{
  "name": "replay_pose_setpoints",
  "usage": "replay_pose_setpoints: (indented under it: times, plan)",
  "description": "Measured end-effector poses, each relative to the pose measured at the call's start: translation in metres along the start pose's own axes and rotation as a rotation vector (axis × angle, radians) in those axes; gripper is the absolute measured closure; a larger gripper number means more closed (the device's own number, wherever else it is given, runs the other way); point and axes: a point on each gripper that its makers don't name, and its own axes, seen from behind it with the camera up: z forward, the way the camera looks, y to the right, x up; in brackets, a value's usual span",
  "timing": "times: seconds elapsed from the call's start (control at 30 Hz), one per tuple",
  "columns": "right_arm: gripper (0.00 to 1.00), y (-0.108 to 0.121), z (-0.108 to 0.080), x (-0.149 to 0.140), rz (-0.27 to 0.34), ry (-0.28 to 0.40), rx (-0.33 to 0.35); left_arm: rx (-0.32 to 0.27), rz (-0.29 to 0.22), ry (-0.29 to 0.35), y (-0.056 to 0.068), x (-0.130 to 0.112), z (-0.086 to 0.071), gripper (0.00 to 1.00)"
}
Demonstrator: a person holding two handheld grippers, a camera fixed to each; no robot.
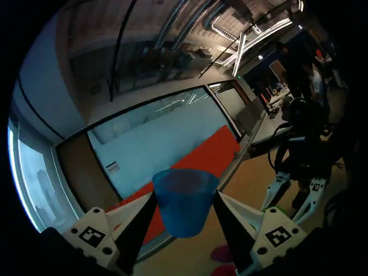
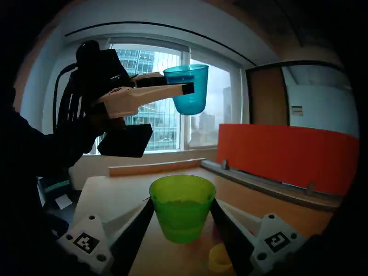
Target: Pour water
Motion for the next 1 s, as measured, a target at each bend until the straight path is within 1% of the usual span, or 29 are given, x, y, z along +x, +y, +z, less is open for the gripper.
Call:
replay_pose_setpoints:
  times: [0.17,0.27,0.4,0.57,0.67,0.8,1.0]
  plan:
    - [0.12,0.001,0.000,0.000,0.001,0.003,-0.003,-0.002,-0.109,-0.032,-0.004,-0.012,0.002,0.16]
    - [0.12,0.000,0.000,0.001,0.004,0.006,-0.002,-0.003,-0.175,-0.038,-0.006,-0.017,0.003,0.16]
    - [0.12,0.001,-0.001,0.001,0.007,0.008,-0.003,-0.007,-0.259,-0.036,-0.009,-0.020,0.005,0.16]
    - [0.12,0.002,-0.002,0.002,0.008,0.010,-0.005,-0.019,-0.379,-0.028,-0.009,-0.021,0.010,0.16]
    - [0.12,0.002,-0.002,0.003,0.007,0.011,-0.005,-0.025,-0.437,-0.020,-0.009,-0.020,0.011,0.16]
    - [0.12,0.002,-0.003,0.004,0.006,0.012,-0.008,-0.027,-0.477,-0.012,-0.009,-0.019,0.012,0.16]
    - [0.12,0.002,-0.004,0.005,0.008,0.011,-0.010,-0.022,-0.495,-0.013,-0.012,-0.021,0.012,0.16]
